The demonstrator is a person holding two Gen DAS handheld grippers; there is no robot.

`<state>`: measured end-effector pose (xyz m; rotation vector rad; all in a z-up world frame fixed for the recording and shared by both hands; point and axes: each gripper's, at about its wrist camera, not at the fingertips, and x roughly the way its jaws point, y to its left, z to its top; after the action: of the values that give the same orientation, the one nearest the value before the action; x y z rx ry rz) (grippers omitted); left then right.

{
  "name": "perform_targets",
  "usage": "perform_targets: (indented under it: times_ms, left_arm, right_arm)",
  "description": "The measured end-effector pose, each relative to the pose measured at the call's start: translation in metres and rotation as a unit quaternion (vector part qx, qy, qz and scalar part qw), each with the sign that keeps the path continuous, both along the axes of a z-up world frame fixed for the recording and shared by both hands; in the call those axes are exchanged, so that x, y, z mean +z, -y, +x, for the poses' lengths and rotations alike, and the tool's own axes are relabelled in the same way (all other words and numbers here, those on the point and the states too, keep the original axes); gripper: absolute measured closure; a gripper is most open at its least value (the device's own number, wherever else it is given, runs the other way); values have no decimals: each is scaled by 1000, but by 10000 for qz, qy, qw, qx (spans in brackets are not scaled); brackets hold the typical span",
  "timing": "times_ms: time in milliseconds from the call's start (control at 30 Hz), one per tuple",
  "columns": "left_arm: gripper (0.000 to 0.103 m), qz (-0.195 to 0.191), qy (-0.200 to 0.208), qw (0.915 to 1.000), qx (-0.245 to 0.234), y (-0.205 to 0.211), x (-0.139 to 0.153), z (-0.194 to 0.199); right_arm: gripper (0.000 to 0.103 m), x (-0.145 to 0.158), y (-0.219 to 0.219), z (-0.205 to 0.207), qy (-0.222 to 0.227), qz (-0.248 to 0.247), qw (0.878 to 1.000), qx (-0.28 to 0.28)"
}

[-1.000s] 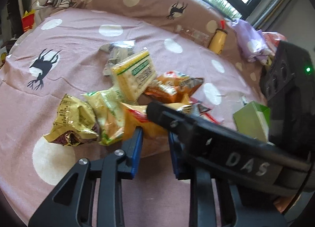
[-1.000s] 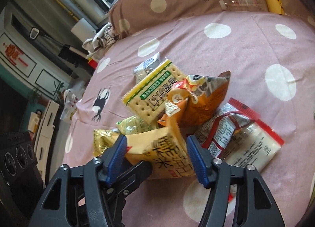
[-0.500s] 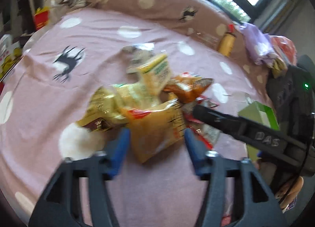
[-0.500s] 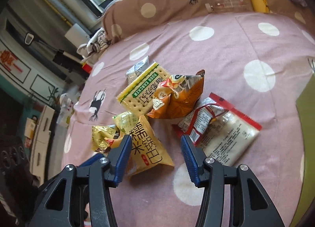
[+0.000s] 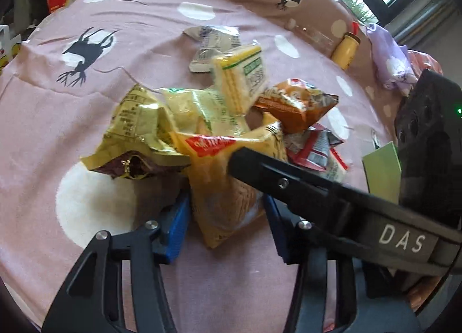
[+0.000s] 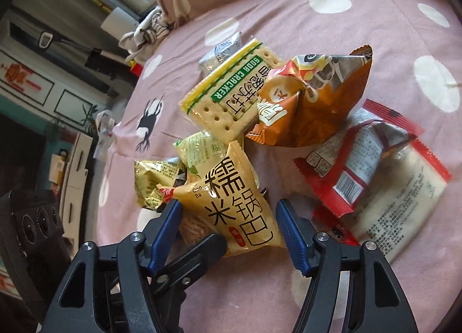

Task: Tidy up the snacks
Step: 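Grasp the yellow rice-crust bag with the right gripper, then carry the yellow bag with the right gripper over the green-rimmed box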

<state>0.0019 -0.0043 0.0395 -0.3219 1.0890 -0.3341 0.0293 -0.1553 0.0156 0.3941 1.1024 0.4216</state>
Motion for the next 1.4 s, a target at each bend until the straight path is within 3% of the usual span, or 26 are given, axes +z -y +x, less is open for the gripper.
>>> perform_targets:
  times_ms: [133,333,633,867,1100,1400]
  left_arm:
    - [61,128,472,9987,-149,7,15,-11]
    - [60,35,1271,9905,-514,31,51,-26]
    - [59,-264,2026,9650,-1647,111,95,-38]
    - [59,-332,2050,9434,-2585,182,103,-37]
    - [60,-261,1832,9296,-3188,240,92,-34]
    - [60,-198,1381,9223,-3604,282,67,-30]
  right_arm:
    - [38,8,4,-10,120,190,9997,-50]
    - [38,53,26,-41,887,-29,9951,-430]
    - [38,103,104,-90,1646,-226,9716,-1683]
    - [38,109,166,-112,1694,-230,9478,-2694]
    - [38,93,214,-121,1484,-50,9302,-3356]
    - [39,67,254,-125,986,25,9137,-3942]
